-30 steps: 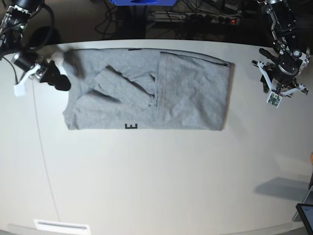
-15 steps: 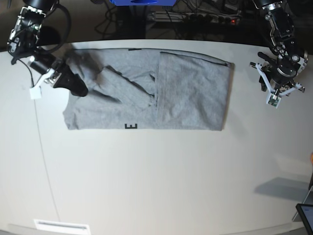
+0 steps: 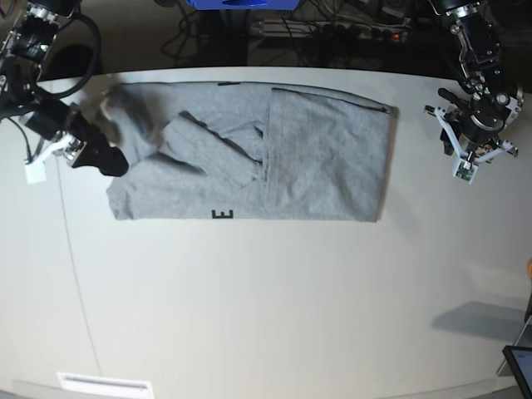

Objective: Fold the T-shirt properly
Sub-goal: 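Open both grippers and withdraw them from the shirt, then lower both grippers onto the shirt's opposite side edges and grasp them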

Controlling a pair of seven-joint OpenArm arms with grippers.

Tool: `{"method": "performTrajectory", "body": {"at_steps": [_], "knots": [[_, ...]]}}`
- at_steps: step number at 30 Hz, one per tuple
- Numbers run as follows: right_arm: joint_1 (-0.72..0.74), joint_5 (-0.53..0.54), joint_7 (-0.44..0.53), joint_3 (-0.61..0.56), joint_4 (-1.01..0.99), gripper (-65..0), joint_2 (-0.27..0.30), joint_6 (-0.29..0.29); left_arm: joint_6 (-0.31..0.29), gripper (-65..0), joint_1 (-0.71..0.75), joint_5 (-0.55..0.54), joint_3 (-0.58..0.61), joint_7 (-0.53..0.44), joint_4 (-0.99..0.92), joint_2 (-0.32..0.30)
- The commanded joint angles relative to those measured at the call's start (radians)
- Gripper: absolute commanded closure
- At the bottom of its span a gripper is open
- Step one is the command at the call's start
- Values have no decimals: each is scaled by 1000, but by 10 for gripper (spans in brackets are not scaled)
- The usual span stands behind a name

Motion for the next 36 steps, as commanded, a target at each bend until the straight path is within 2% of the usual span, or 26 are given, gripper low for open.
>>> {"method": "performTrajectory", "body": {"at_steps": [1, 5, 12, 15, 26, 30, 36], "knots": [[17, -15, 12, 8, 12, -608, 19, -19, 7, -205, -6, -5, -4, -15, 14, -15], [25, -141, 29, 11, 12, -608, 19, -26, 7, -205, -6, -3, -4, -15, 12, -15], [42, -265, 30, 5, 10, -608, -1, -36, 7, -205, -4, -6, -4, -15, 12, -15], [39, -268, 27, 3, 10, -608, -5, -36, 7, -205, -4, -6, -4, -15, 12, -15], [37, -274, 15, -150, 10, -608, -61, -39, 7, -205, -3, -6, -4, -15, 12, -13], [40, -293, 16, -188, 10, -608, -67, -100, 7, -205, -1, -6, -4, -15, 12, -13], [45, -299, 16, -216, 10, -608, -100, -102, 7, -205, -6, 3, 10, -15, 12, 22]]}}
